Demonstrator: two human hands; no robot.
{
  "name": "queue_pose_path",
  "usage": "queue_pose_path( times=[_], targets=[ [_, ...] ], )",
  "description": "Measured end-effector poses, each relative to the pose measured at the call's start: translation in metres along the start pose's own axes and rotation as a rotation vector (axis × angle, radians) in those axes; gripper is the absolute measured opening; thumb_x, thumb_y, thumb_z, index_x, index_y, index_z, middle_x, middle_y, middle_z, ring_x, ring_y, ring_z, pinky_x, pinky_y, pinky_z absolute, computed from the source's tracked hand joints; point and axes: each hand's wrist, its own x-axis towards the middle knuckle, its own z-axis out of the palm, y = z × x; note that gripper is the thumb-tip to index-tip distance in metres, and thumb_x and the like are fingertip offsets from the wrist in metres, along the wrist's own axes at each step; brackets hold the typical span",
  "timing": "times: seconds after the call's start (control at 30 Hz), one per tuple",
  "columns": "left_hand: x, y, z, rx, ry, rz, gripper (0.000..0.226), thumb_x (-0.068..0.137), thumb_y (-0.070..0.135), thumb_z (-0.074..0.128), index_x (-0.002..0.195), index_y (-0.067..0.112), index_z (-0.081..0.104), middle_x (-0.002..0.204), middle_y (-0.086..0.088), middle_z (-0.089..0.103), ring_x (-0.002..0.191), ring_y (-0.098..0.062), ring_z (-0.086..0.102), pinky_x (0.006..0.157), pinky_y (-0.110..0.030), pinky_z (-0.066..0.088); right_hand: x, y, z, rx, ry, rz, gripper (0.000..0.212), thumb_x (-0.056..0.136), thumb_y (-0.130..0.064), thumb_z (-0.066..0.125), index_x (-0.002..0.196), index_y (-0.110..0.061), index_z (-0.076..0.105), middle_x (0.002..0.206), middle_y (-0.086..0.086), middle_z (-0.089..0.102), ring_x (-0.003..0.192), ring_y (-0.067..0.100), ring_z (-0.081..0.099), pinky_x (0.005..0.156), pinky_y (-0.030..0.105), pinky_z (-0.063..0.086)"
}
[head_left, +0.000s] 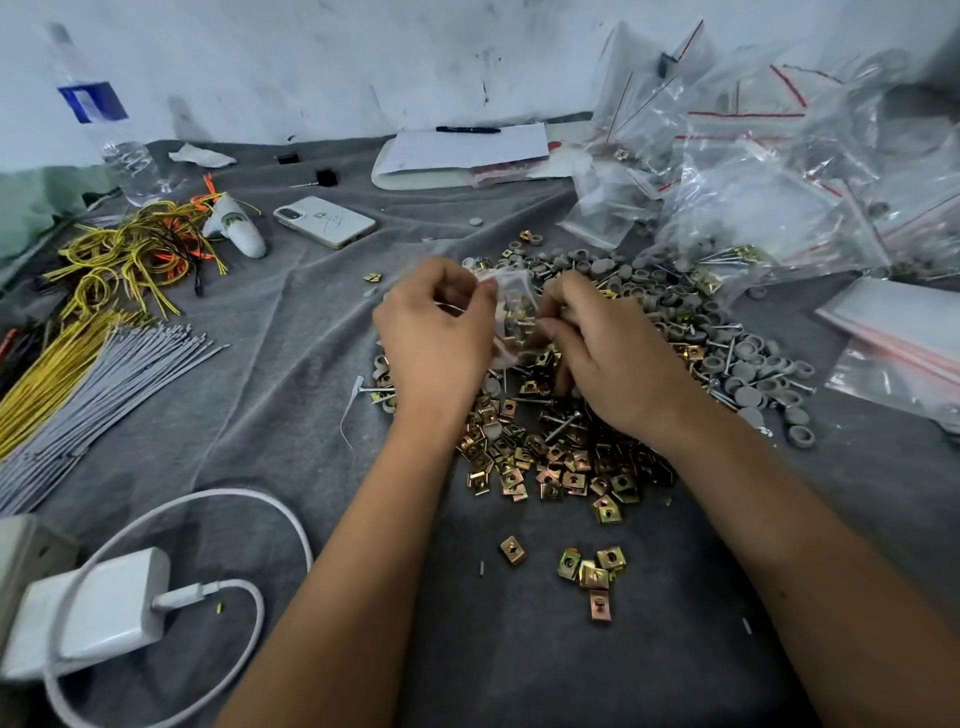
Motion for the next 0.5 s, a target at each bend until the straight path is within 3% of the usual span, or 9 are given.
queue_pose_path(
  times=[0.13, 0.27, 0.37, 0.5],
  targets=[
    [0.000, 0.007, -0.007, 0.008, 0.158, 0.208, 0.014, 0.081, 0.010, 0.076, 0.080, 0.012, 0.063, 0.074, 0.004, 0.062, 0.063, -0.012, 0.060, 0.058, -0.027, 0.049, 0.003, -0.001, 0.002, -0.100, 0.083, -0.003, 0.009, 0.103, -0.018, 0.058, 0.111, -0.013, 0.058, 0.093, 0.001, 0.073, 0.080, 0.018, 0.070, 0.071, 0.041, 0.057],
    [-0.005, 0.006, -0.001, 0.153, 0.075, 0.480, 0.014, 0.083, 0.006, 0.078, 0.079, 0.008, 0.065, 0.082, 0.001, 0.060, 0.066, -0.013, 0.056, 0.058, -0.031, 0.049, 0.000, -0.005, 0.000, -0.006, 0.125, -0.043, 0.016, 0.096, -0.010, 0.067, 0.112, -0.010, 0.066, 0.102, 0.004, 0.077, 0.094, 0.017, 0.075, 0.083, 0.041, 0.061],
    [-0.009, 0.002, 0.004, 0.163, -0.049, 0.486, 0.013, 0.082, 0.004, 0.076, 0.079, 0.007, 0.064, 0.083, -0.001, 0.060, 0.069, -0.020, 0.058, 0.060, -0.041, 0.049, -0.002, -0.004, -0.001, 0.028, 0.107, -0.068, 0.025, 0.091, -0.006, 0.072, 0.115, -0.013, 0.069, 0.103, 0.000, 0.077, 0.096, 0.011, 0.074, 0.085, 0.038, 0.061],
    [-0.009, -0.003, 0.004, 0.189, -0.077, 0.416, 0.011, 0.081, 0.007, 0.075, 0.080, 0.010, 0.064, 0.079, 0.001, 0.061, 0.070, -0.020, 0.059, 0.064, -0.042, 0.050, -0.001, 0.002, -0.007, 0.056, 0.059, 0.024, 0.041, 0.086, -0.006, 0.079, 0.122, -0.023, 0.067, 0.107, -0.001, 0.077, 0.098, 0.007, 0.073, 0.087, 0.035, 0.062]
  ],
)
